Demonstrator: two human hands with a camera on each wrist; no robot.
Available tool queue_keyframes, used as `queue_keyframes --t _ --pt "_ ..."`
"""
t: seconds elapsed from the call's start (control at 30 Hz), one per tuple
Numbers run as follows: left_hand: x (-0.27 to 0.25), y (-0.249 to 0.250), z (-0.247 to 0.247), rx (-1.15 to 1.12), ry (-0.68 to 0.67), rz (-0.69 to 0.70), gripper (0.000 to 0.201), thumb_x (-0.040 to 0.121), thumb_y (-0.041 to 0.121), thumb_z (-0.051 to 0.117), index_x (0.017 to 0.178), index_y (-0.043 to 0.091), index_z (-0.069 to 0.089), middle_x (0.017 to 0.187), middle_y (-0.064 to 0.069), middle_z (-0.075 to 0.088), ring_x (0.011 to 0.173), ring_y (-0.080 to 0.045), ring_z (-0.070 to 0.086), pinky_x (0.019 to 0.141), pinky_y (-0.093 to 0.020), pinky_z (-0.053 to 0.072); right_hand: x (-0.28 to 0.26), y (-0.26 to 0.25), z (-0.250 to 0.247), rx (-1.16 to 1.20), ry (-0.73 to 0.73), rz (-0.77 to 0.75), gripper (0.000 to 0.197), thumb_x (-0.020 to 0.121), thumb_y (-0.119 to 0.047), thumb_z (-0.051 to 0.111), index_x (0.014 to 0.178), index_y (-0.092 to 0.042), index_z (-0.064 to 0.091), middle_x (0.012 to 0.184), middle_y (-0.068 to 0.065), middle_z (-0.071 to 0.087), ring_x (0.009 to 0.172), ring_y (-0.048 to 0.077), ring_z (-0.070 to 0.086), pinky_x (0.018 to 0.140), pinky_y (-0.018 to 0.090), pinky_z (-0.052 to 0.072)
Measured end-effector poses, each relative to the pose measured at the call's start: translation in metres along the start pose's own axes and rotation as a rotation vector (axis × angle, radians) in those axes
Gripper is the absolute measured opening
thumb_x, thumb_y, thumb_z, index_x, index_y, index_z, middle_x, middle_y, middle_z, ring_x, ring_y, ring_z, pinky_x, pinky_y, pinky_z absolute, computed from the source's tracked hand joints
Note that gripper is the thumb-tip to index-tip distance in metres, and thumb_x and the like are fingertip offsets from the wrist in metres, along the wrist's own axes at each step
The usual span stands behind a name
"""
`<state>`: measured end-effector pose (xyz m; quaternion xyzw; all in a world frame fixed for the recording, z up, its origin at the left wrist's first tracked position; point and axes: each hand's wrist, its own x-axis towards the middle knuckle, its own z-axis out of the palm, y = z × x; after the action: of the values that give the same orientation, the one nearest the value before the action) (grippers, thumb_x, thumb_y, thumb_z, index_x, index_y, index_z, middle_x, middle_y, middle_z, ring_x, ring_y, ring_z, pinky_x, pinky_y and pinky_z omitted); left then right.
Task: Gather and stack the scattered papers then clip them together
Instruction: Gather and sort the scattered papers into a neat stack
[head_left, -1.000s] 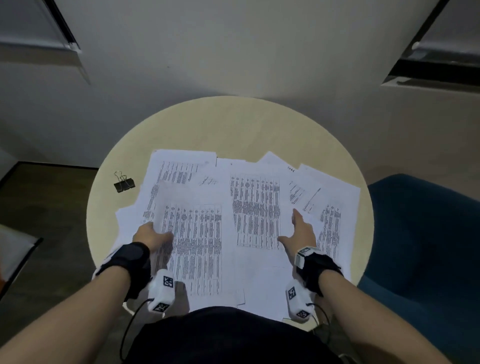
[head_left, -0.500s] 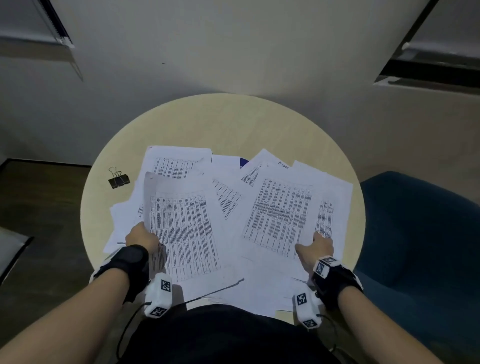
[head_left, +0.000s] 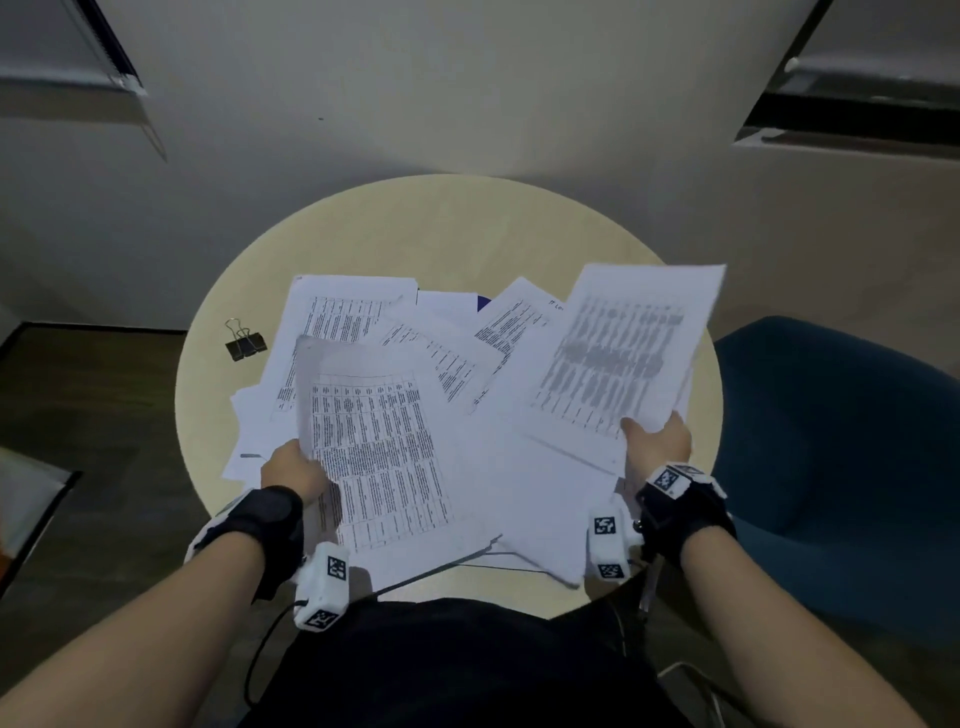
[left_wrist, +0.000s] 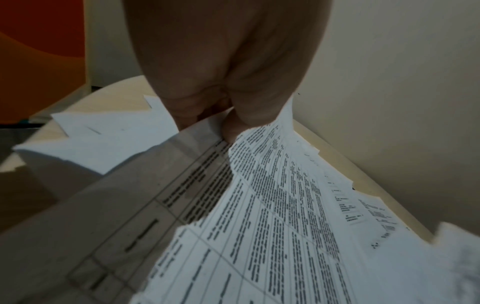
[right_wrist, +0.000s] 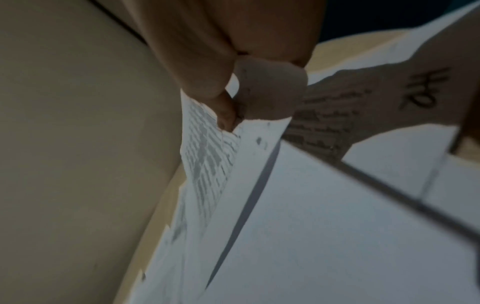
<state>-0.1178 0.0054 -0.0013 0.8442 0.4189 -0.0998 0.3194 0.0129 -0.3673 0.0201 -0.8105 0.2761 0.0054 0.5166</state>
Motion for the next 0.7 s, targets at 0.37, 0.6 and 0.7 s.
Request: queue_keyframes --t 0.37,0.6,0.7 --pt "-0.011 0.036 0.001 -0.194 -0.157 0.212 0.013 0.095 0.010 0.046 0.097 0.002 0.056 0.080 -0.015 0.054 0.071 -0.026 0.049 0.065 -0.031 0.037 -0.062 -0.087 -0.009 0.022 -0.082 -0.715 0.029 0.095 -0.009 0.054 0.122 -0.005 0.062 0.095 0.004 0.068 0.084 0.021 0.062 0.077 0.026 0.050" --pt "-0.020 0.070 -0.004 -0.371 -0.324 0.305 0.016 0.093 0.012 0.049 0.102 0.005 0.060 0.082 -0.012 0.063 0.072 -0.026 0.057 0.069 -0.031 0.045 -0.090 -0.101 0.061 0.048 -0.738 -0.332 0.013 0.101 -0.020 0.042 0.099 -0.019 0.055 0.075 0.002 0.065 0.056 0.012 0.060 0.057 0.029 0.050" --pt "-0.026 0.074 -0.004 -0.466 -0.442 0.278 0.017 0.085 0.015 0.059 0.100 0.007 0.061 0.075 -0.011 0.060 0.066 -0.022 0.053 0.064 -0.030 0.043 -0.089 -0.106 0.083 0.549 -0.877 0.160 0.029 0.103 -0.023 0.039 0.122 -0.005 0.052 0.122 0.017 0.064 0.100 0.030 0.065 0.086 0.050 0.054"
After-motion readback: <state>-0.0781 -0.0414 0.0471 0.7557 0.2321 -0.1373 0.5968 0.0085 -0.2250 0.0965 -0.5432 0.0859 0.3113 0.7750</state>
